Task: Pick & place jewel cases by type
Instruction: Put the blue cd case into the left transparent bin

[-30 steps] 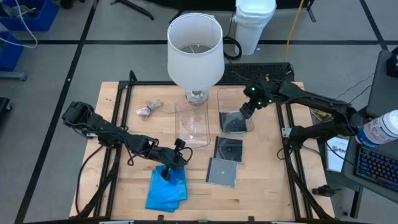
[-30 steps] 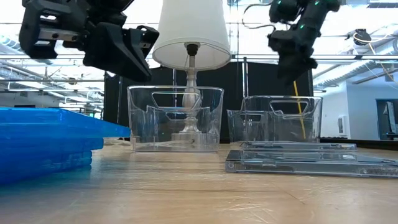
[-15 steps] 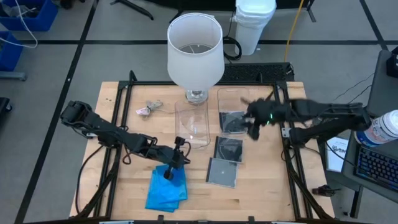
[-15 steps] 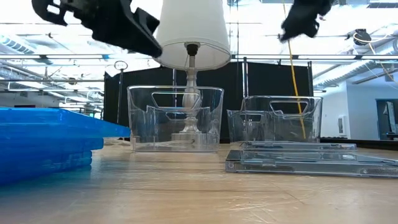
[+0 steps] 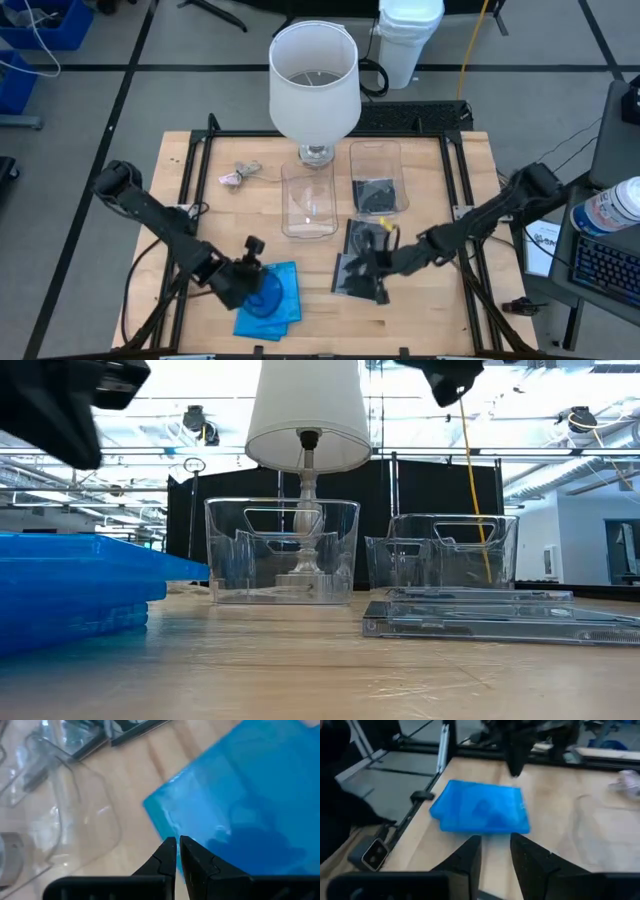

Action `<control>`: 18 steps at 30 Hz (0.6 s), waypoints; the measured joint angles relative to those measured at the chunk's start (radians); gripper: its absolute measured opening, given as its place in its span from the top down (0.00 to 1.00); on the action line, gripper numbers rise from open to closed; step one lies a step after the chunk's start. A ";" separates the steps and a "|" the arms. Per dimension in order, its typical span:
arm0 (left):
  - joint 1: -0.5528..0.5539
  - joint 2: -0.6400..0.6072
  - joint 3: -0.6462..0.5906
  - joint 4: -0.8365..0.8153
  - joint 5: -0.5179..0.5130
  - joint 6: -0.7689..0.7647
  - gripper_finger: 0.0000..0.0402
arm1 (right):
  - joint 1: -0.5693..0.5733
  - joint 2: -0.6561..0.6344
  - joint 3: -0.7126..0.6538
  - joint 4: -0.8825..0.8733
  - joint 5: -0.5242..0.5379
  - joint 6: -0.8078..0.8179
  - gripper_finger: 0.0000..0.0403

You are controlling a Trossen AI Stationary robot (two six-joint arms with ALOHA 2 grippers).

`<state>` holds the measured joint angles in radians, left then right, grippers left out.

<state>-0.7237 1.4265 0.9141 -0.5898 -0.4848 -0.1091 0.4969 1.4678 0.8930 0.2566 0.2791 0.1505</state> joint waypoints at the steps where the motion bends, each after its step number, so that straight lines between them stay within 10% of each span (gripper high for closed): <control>1: -0.020 0.000 0.000 0.000 0.006 -0.012 0.92 | 0.001 0.027 0.006 0.022 -0.022 0.014 0.79; 6: -0.124 0.000 0.000 0.002 0.015 -0.073 0.92 | -0.021 0.125 0.066 0.102 -0.245 0.090 0.86; 18: -0.284 0.000 0.000 -0.021 0.000 -0.106 0.92 | -0.024 0.432 0.506 -0.195 -0.203 0.345 0.96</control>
<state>-1.0078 1.4265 0.9142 -0.6112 -0.4845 -0.2151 0.4725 1.8995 1.3995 0.0621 0.0757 0.4958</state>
